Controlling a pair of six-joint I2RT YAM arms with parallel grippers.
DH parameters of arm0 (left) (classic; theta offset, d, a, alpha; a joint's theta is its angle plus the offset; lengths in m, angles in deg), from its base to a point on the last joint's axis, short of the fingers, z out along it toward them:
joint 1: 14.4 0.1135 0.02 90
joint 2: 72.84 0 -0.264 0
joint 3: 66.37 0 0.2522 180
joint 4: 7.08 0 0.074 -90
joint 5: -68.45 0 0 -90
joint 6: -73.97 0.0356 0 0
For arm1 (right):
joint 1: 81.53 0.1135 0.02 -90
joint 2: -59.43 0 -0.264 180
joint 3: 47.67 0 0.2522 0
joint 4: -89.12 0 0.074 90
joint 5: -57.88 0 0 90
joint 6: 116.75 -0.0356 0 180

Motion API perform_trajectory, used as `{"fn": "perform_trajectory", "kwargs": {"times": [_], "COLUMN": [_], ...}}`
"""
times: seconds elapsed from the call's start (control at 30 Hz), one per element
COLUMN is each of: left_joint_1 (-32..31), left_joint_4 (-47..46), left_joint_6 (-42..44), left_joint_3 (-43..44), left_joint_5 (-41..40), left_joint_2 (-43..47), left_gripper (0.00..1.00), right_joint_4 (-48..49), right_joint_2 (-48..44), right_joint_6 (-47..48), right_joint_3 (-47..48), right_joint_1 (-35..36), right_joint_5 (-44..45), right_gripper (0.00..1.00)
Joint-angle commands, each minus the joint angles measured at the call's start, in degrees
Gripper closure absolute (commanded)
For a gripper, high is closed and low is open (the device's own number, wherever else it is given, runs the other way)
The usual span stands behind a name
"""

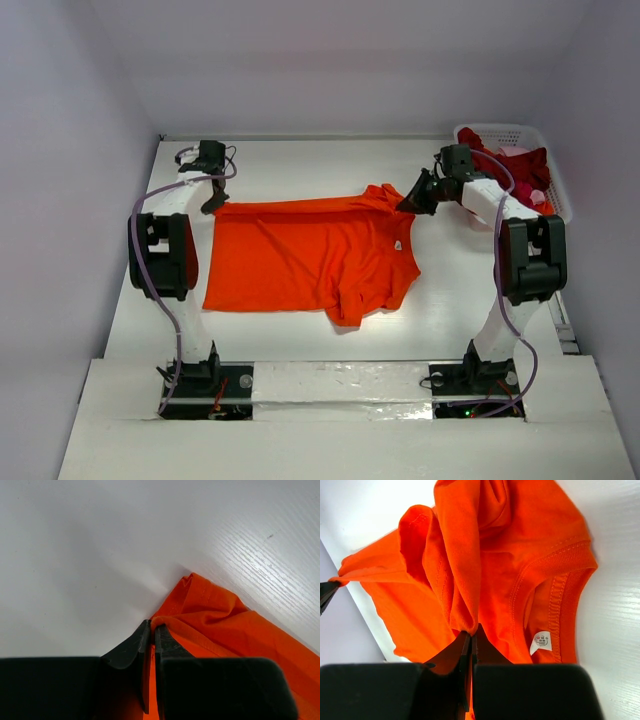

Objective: Fold and stack the t-shirts
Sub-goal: Fold the flattened tshirt in 1/3 of the way

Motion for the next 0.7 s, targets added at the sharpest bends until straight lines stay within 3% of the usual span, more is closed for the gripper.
{"fn": "perform_trajectory", "kwargs": {"times": [0.0, 0.67], "left_joint_1": [0.3, 0.3], "left_joint_4": [0.3, 0.8], "left_joint_6": [0.1, 0.2], "left_joint_3": [-0.8, -3.5], "left_joint_5": [-0.3, 1.0], "left_joint_2": [3.8, 5.2], "left_gripper": [1.00, 1.00], "right_joint_4": [2.1, 3.0], "right_joint_2": [-3.4, -6.7], "right_joint_6": [0.4, 0.6], "right_joint_3": [-0.7, -5.9], "right_joint_1": [-0.6, -0.6], "right_joint_5": [-0.4, -0.7], "right_gripper": [1.00, 1.00]}}
